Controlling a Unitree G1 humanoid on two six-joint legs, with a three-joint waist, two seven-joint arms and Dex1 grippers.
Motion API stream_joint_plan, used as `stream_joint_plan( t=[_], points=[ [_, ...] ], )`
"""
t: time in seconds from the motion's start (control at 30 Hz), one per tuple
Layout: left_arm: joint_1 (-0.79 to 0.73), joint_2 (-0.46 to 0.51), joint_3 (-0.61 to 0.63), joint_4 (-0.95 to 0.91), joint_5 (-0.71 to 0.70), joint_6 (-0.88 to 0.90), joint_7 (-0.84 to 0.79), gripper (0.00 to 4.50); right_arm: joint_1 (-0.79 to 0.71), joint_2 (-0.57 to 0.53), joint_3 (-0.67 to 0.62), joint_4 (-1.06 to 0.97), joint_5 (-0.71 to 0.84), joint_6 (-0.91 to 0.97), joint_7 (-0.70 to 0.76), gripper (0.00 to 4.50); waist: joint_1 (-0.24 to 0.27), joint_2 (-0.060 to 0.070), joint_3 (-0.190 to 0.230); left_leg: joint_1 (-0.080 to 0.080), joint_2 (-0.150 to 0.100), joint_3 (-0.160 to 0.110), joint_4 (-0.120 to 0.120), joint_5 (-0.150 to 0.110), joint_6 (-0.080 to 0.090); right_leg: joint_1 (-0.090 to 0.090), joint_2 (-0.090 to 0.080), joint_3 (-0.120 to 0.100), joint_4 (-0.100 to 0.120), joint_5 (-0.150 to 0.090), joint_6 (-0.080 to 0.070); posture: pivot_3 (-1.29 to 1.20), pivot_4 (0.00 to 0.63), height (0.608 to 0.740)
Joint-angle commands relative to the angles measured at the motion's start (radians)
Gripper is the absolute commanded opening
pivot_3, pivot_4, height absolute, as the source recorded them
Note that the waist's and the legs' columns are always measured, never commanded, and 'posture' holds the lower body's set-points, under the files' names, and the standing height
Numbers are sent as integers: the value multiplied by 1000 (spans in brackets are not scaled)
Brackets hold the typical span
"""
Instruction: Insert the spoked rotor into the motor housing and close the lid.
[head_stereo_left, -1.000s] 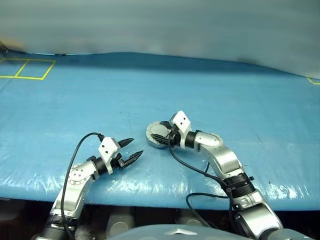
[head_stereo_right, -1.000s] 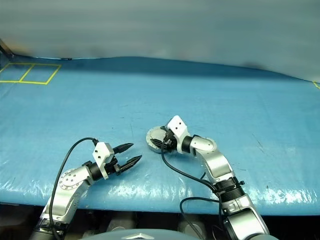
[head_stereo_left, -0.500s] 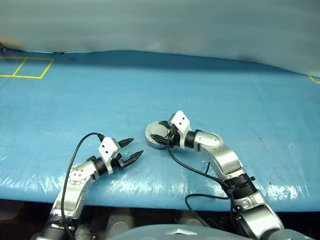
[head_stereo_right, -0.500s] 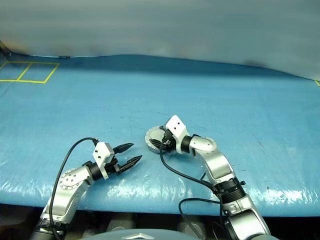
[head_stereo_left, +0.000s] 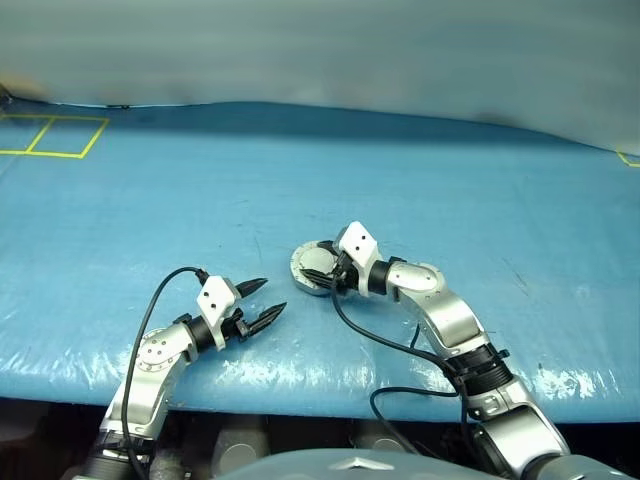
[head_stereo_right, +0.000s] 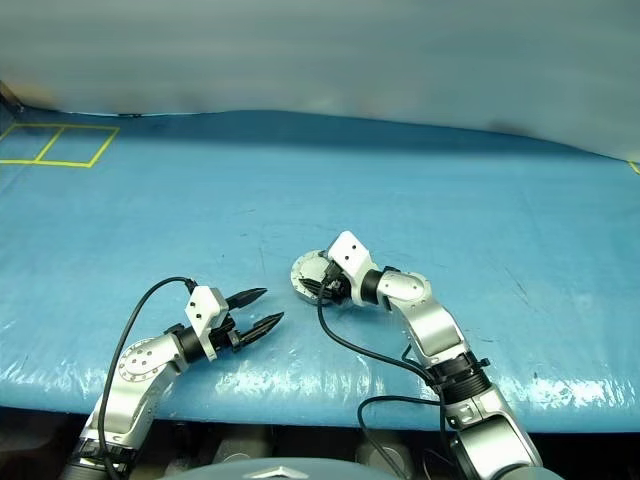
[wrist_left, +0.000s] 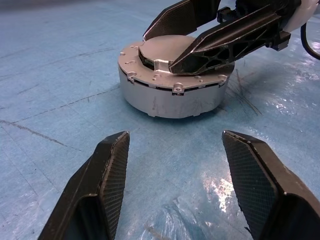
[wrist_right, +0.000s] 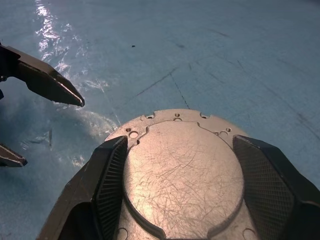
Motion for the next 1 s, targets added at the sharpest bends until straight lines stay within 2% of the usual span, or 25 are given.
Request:
stream_joint_plan(
  t=[0.03,0.3,0.47,0.8,1.0],
  points=[
    [-3,-3,1,-2,-9,0,-1,3156,13,-26,24,70,-64,25,-22,3027,0,0,0,0,0,0,0,0,0,0,0,0,0,0,0,0,150,740],
    [-4,-3,1,-5,-10,4,-2,3156,13,-33,52,127,-100,40,-36,3027,-1,-1,-1,10,0,0,1,-1,-1,4,-1,0,-1,0,0,0,150,740],
    [-5,-5,0,-7,-10,9,-2,3156,17,7,9,157,-12,86,3,3027,-1,-2,-4,11,0,0,2,-2,-3,5,-1,0,0,0,0,0,150,740],
    [1,-8,1,-9,-9,5,4,3156,1,-22,81,248,-127,38,-32,3027,-1,-1,-13,12,0,0,1,-2,-4,5,-1,0,0,0,0,0,150,740],
    [-5,-20,15,-9,-5,24,47,3156,9,-18,77,238,-109,38,-19,3027,-2,0,-16,13,0,1,2,-4,-6,5,-2,0,-1,0,-1,0,150,740]
  ],
)
